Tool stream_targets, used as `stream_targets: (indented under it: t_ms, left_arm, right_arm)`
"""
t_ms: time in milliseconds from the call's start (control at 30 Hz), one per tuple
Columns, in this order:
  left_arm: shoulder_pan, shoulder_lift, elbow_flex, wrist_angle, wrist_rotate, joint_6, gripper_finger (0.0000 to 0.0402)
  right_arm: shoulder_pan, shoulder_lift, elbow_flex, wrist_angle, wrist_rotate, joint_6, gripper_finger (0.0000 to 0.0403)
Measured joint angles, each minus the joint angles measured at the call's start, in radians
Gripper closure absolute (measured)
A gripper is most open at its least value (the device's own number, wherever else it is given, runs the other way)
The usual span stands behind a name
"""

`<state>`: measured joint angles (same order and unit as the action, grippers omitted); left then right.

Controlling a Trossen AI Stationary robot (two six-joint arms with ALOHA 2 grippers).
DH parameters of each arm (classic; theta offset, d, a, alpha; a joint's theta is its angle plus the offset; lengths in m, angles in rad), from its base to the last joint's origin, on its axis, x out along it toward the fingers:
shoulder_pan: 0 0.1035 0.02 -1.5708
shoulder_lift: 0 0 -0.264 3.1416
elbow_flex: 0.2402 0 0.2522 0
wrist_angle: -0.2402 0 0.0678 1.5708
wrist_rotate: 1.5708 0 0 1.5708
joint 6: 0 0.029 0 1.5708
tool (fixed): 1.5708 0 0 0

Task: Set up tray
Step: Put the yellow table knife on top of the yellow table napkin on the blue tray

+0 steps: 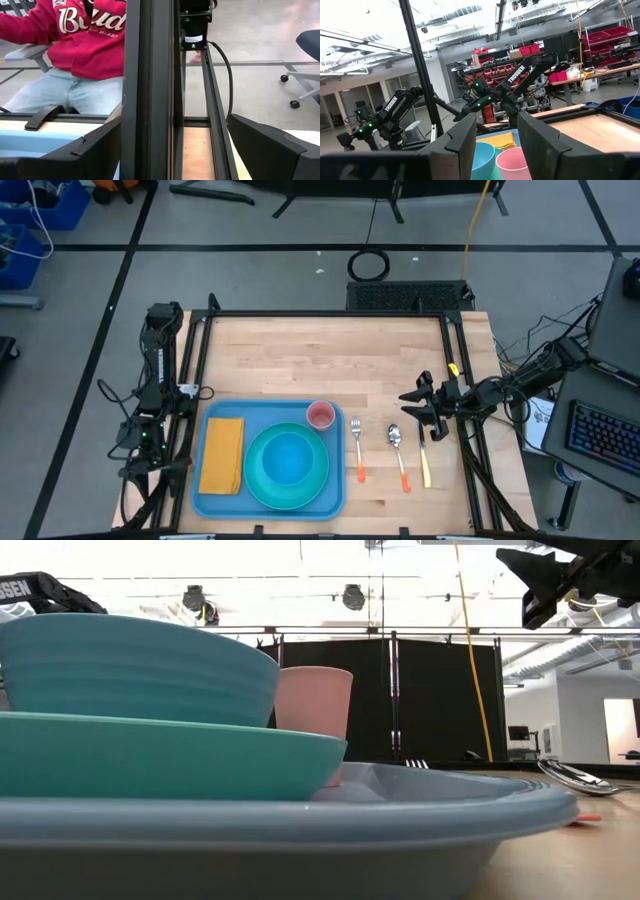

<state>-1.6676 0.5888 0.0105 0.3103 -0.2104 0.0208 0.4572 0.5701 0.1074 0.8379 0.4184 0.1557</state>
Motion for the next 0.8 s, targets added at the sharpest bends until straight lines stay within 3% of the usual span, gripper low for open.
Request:
stream_targets:
  t_ms: [533, 800]
  left_arm:
    - [0.000, 0.000, 0.000, 0.000, 0.000, 0.000, 0.0050]
    - [0.000, 0.000, 0.000, 0.000, -0.001, 0.000, 0.0050]
  right_arm:
    - [0.000, 0.005, 0.002, 0.001, 0.003, 0.025, 0.0268]
    - [0.017, 0.163, 0.223, -0.297, 0.031, 0.099, 0.0268]
